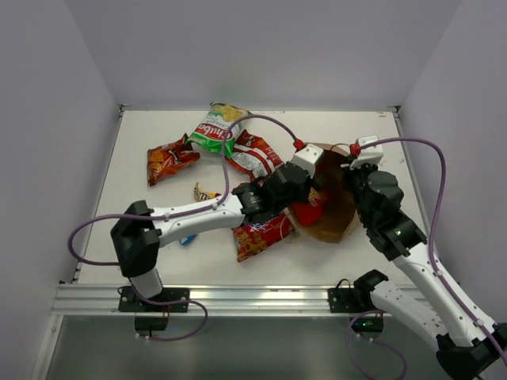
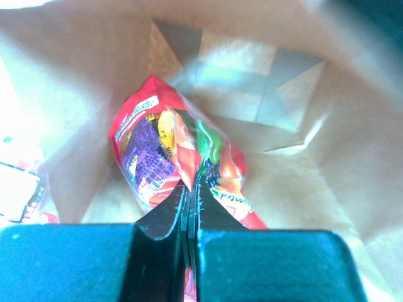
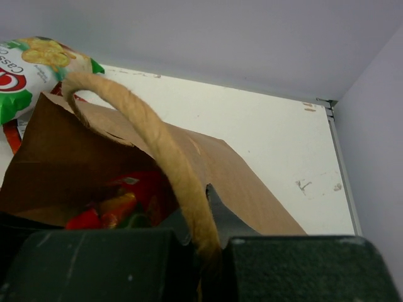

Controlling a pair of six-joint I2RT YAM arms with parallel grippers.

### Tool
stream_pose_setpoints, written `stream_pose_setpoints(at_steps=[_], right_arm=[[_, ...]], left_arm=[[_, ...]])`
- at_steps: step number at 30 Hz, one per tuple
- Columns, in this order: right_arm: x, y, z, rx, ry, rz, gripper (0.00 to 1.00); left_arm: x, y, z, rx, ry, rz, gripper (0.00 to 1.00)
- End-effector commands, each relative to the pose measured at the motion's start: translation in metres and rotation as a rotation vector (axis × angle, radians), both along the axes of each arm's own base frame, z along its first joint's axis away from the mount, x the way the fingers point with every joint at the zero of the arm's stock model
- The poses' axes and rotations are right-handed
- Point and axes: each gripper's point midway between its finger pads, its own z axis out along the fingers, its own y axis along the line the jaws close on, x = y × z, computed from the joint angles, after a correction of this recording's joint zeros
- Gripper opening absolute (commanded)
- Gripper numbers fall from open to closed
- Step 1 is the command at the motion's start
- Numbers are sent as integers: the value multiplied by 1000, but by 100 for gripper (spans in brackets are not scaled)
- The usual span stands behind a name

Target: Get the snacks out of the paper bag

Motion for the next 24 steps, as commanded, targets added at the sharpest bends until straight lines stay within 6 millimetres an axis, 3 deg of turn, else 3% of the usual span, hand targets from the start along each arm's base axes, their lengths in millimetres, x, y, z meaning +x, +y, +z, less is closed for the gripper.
stream_pose_setpoints(at_steps=[1,2,6,8,9,11,13,19,20,22,23,24], right_arm=[[4,-11,-8,-22,9,-72,0],[4,-12,-8,-23,8,-78,0],[6,-16,-13,-35,22,-107,0],[8,-20,-15,-47,30,-132,0],[8,-23,-16,-55,32,-151,0],[10,-26,-19,-64,41,-173,0],[11,-30,-19,-59,42,-195,0],[11,-34,-15,-36,34,-209,0],[11,-34,-15,-35,33,-208,0],[10,-33,-12,-28,26,-202,0],[9,-33,-11,-23,24,-199,0],[8,-33,-11,-20,25,-197,0]], left_arm=[[-12,10,91,-202,-64,-40,0],[-17,16,91,-180,-49,-45,0],[-33,44,147,-246,-77,-59,0],[-39,60,163,-242,-83,-48,0],[-42,75,190,-279,-114,-23,0],[-43,97,200,-252,-127,19,0],[-35,131,222,-250,-170,128,0],[14,245,209,-139,-161,461,0],[28,274,193,-87,-139,548,0],[37,301,175,-51,-103,613,0],[49,330,154,-18,-66,693,0],[51,342,145,-15,-38,712,0]])
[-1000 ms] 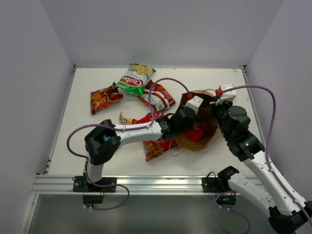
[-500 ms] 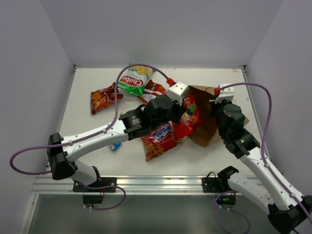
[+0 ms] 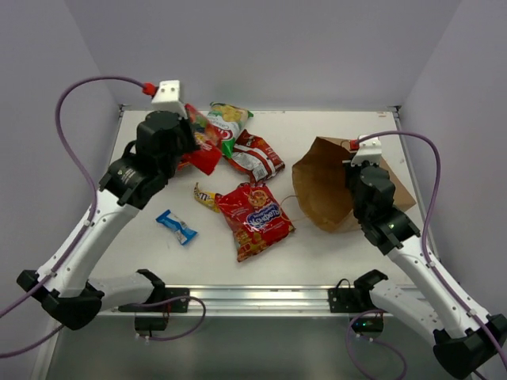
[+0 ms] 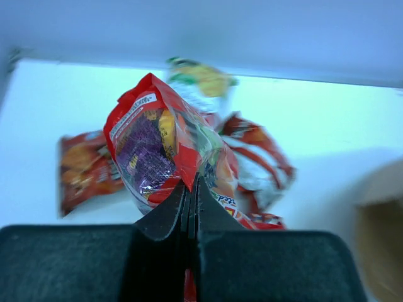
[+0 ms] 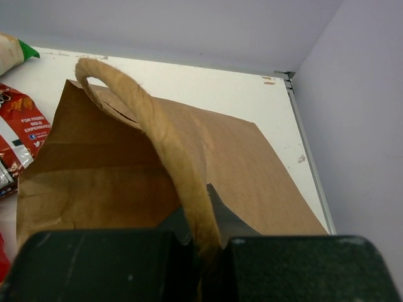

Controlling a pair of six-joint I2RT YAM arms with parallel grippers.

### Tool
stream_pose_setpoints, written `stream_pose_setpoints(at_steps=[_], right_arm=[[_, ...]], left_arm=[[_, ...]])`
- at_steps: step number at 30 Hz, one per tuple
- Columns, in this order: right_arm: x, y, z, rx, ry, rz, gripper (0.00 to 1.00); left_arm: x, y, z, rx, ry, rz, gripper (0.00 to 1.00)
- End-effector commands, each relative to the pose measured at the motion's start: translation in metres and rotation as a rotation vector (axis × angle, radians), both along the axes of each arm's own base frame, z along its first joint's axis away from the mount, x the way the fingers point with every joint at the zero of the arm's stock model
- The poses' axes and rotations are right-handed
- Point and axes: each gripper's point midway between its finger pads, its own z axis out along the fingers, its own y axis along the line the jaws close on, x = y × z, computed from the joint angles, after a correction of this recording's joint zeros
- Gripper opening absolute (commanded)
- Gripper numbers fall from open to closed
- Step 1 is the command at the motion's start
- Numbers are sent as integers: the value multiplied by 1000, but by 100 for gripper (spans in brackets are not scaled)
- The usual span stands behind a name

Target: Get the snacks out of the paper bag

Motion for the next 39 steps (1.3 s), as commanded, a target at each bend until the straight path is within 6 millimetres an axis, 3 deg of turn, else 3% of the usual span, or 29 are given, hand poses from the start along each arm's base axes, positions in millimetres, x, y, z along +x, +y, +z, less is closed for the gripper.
stream_pose_setpoints(at_steps=[1,2,4,5,6,8,11,16,17,19,20,23,25,28,31,32,33,35,36,38,39], right_arm=[[-3,-4,10,43,-29,-21,0],[-4,-3,10,48,-28,-14,0],[-5,-1,10,53,-23,-4,0],[-5,-1,10,55,-23,-2,0],[-5,0,9,57,-20,6,0],[-6,2,9,66,-21,14,0],[-5,6,9,78,-18,32,0],[-3,10,7,89,-12,45,0],[-3,10,8,91,-12,46,0],[-4,11,9,102,-15,53,0],[-5,14,10,108,-17,64,0],[-6,15,15,115,-22,80,0],[-6,19,21,153,-27,84,0],[-4,21,33,168,-34,89,0],[3,24,45,178,-29,76,0],[5,23,48,180,-26,66,0],[7,21,61,189,-45,47,0],[16,22,65,192,-39,26,0],[19,18,80,208,-58,7,0],[31,19,83,225,-47,-15,0],[37,12,89,232,-55,-38,0]], left_arm=[[11,65,-42,22,113,189,0],[16,95,-60,32,153,279,0],[18,122,-72,17,178,347,0],[20,149,-77,14,184,422,0],[19,162,-83,20,194,455,0],[22,201,-86,12,190,561,0],[28,242,-91,-12,167,662,0],[55,268,-115,-61,135,707,0],[52,274,-138,-61,168,727,0],[50,282,-157,-76,171,779,0],[42,287,-183,-71,221,808,0],[27,289,-226,-76,315,846,0],[13,291,-243,-68,377,883,2],[-4,299,-244,-41,414,944,18],[-18,312,-223,10,375,1014,24],[-23,318,-215,12,352,1038,31],[-29,323,-211,20,343,1065,50],[-36,330,-205,17,333,1092,64],[-38,331,-202,19,330,1097,83],[-40,328,-194,14,316,1090,98],[-39,326,-188,9,305,1071,100]])
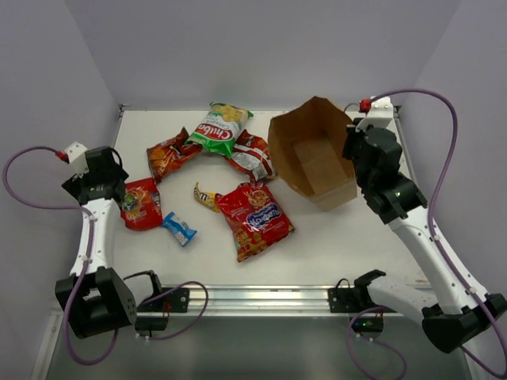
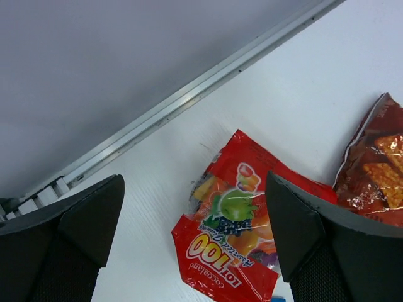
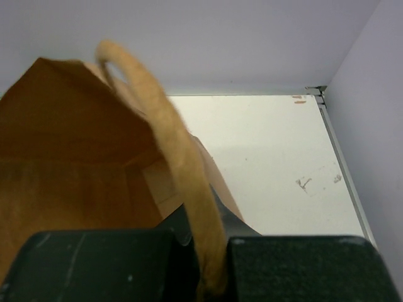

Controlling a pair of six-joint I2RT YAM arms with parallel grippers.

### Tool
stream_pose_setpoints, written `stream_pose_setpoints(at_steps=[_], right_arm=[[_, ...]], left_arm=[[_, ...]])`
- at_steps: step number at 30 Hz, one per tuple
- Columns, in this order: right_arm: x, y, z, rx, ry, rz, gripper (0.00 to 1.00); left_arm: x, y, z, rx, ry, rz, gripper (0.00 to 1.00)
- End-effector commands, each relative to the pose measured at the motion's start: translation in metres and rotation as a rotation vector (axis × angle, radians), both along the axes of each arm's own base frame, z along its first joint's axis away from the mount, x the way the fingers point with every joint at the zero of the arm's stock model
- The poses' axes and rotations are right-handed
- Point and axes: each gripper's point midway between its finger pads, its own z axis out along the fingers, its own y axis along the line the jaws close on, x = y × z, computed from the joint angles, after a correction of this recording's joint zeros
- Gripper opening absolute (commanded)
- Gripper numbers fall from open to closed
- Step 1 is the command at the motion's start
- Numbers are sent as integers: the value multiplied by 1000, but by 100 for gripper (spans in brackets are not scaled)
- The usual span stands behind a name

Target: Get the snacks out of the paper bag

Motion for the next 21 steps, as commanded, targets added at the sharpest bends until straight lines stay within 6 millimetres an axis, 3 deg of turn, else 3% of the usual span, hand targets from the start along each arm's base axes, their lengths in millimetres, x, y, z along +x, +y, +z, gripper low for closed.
stream_pose_setpoints(at_steps=[1,2,4,5,6,7,10,12,16,21], right_arm=[[14,-11,42,98,-71,-64,0],[25,-17,40,106,-60,-87,0],[34,-22,60,168,-92,-94,0],[40,-19,64,188,-96,-74,0],[53,-25,61,195,-82,-94,0],[58,-26,74,229,-104,-92,0],[84,-24,69,305,-70,-72,0],[97,-25,61,348,-39,-46,0],[128,-36,21,457,55,-72,0],[153,-72,-20,520,109,-124,0]], left_arm=[[0,4,37,38,-79,12,100],[2,0,52,36,-120,-20,100],[4,-7,66,26,-152,-67,100],[6,-12,85,30,-202,-94,100],[10,-21,93,18,-223,-159,100],[12,-26,99,18,-236,-193,100],[12,-41,124,20,-286,-292,100],[14,-51,142,23,-316,-349,100],[13,-67,164,38,-311,-423,100],[8,-82,190,88,-315,-504,100]])
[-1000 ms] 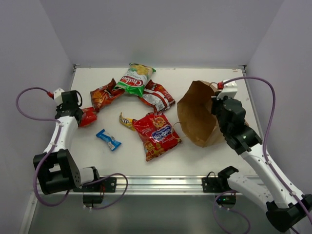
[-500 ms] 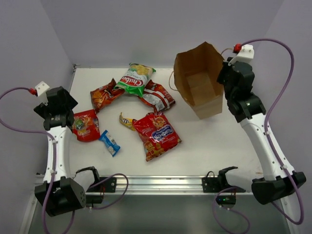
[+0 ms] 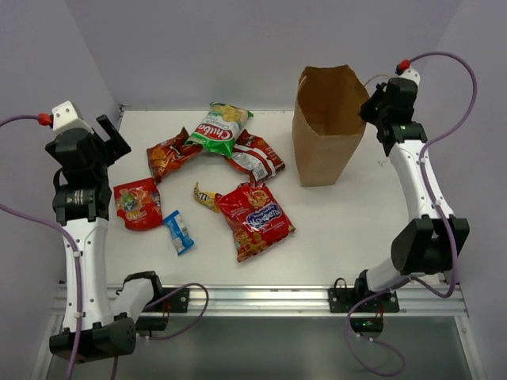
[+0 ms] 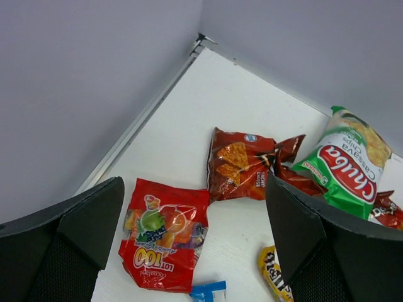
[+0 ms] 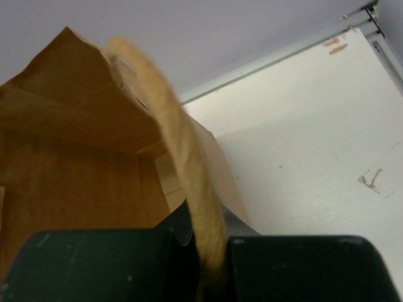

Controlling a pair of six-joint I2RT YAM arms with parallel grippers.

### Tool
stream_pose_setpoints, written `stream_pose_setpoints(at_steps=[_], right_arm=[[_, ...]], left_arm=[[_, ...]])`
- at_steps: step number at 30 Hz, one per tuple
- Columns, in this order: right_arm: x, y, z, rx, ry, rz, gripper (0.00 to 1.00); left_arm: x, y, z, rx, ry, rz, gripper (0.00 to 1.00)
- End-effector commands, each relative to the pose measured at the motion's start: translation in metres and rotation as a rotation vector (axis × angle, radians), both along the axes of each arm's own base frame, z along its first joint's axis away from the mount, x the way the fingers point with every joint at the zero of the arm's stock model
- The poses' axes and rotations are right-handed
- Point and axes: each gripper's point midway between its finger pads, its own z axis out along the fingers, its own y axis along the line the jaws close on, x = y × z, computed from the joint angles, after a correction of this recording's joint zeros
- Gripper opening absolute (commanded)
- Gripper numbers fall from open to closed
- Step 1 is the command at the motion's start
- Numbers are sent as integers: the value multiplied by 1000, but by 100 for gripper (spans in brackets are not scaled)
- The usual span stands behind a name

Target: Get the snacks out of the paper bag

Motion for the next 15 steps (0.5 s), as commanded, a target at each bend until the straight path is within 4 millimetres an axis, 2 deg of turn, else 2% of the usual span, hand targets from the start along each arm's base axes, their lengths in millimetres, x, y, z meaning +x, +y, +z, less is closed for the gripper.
stream_pose_setpoints(at_steps=[1,2,5,8,9,11,12,13,15], right_arm=[[11,-11,-2,96,-28,5,0],[14,-18,-13,94,-6,-5,0],[16,-22,-25,64,20,-1,3],[11,-17,-26,51,23,38,24],[9,-17,-22,35,15,47,38],[4,-19,-17,15,20,44,54],[-1,-20,-3,-12,-4,53,61],[-3,-22,3,-24,-11,47,74],[-15,-24,23,-58,-30,48,84]], left_arm=[[-7,-17,24,65,-4,-99,100],[-8,-20,27,69,-7,-113,100],[-12,-27,36,90,-19,-137,100],[-14,-31,42,101,-27,-157,100],[-15,-32,43,101,-25,-159,100],[-17,-34,47,102,-30,-170,100],[-18,-36,51,104,-36,-176,100],[-19,-37,54,104,-39,-182,100],[-23,-41,62,107,-51,-199,100]])
